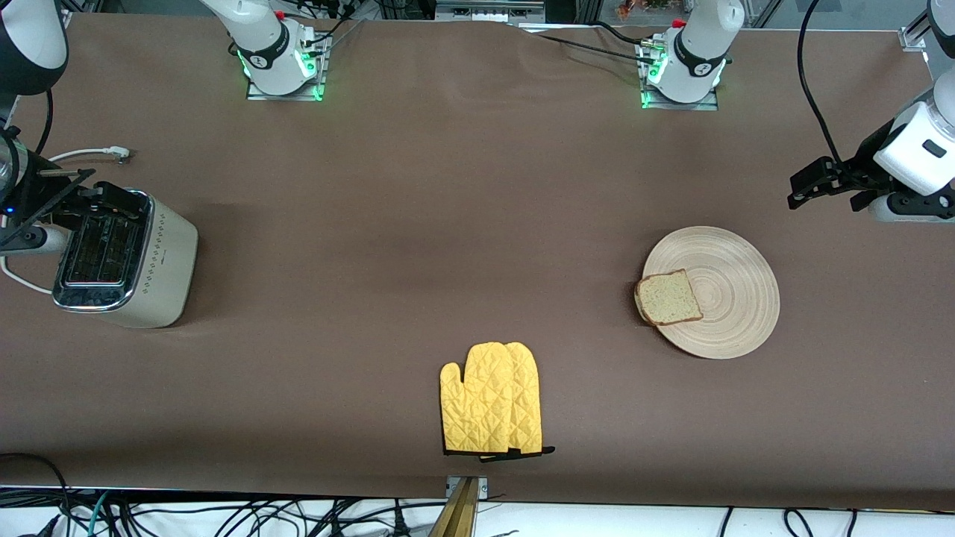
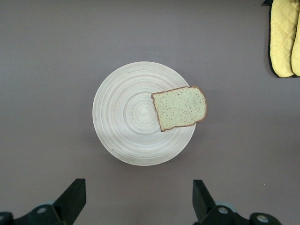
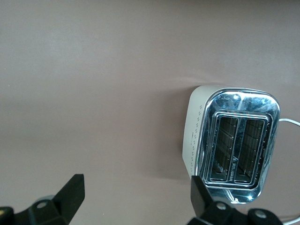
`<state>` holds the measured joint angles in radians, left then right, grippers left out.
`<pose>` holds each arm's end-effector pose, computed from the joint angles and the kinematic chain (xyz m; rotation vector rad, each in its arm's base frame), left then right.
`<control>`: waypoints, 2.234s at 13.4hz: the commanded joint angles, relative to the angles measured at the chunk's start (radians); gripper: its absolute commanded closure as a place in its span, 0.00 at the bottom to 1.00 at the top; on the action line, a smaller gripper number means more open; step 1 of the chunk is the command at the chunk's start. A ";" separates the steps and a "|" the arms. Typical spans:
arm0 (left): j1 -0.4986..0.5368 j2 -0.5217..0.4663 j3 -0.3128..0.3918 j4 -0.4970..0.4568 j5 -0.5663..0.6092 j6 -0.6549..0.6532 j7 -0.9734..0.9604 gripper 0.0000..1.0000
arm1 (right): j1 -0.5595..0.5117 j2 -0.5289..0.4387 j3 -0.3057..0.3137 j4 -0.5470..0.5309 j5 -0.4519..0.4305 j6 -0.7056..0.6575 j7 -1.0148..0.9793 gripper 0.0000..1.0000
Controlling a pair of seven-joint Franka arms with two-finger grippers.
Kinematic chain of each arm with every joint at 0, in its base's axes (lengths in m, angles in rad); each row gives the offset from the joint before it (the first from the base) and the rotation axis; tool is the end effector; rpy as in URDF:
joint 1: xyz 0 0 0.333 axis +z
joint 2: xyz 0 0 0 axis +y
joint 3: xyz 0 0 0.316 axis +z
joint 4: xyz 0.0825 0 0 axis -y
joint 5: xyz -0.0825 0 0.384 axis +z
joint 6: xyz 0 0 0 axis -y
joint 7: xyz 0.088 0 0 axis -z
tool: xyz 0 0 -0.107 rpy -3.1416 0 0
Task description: Move plate and put bread in toaster
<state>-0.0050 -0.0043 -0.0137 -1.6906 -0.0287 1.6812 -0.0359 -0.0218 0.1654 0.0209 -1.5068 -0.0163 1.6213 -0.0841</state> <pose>0.5594 -0.0133 0.5796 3.1131 0.0318 -0.0091 0.6062 -0.0032 0.5630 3.1271 0.1318 -0.0804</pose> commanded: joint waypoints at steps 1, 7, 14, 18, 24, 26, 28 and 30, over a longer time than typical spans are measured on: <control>-0.001 0.007 -0.002 0.025 0.030 -0.023 -0.006 0.00 | -0.001 0.009 -0.001 0.022 -0.010 -0.006 0.006 0.00; -0.001 0.007 -0.002 0.025 0.030 -0.023 -0.007 0.00 | -0.001 0.011 -0.001 0.023 -0.010 -0.004 0.006 0.00; 0.101 0.058 0.000 0.032 -0.061 -0.020 0.075 0.00 | -0.001 0.009 -0.001 0.023 -0.008 -0.004 0.007 0.00; 0.287 0.196 0.000 0.039 -0.236 -0.009 0.379 0.00 | -0.003 0.009 -0.001 0.023 -0.008 -0.006 0.009 0.00; 0.492 0.591 0.000 0.163 -0.541 0.015 0.683 0.00 | -0.003 0.009 -0.001 0.023 -0.008 -0.006 0.007 0.00; 0.513 0.658 0.000 0.161 -0.603 0.014 0.726 0.00 | -0.001 0.009 -0.001 0.023 -0.008 -0.006 0.007 0.00; 0.520 0.722 0.000 0.158 -0.647 0.014 0.731 0.00 | -0.003 0.011 -0.001 0.023 -0.008 -0.006 0.007 0.00; 0.519 0.774 -0.002 0.154 -0.701 0.014 0.731 0.00 | -0.003 0.011 -0.001 0.023 -0.008 -0.004 0.009 0.00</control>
<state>0.5082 0.7188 -0.0052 -1.5723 -0.6828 1.7199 0.6794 -0.0232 0.1668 0.0183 -1.5053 -0.0162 1.6223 -0.0841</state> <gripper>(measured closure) 0.000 0.000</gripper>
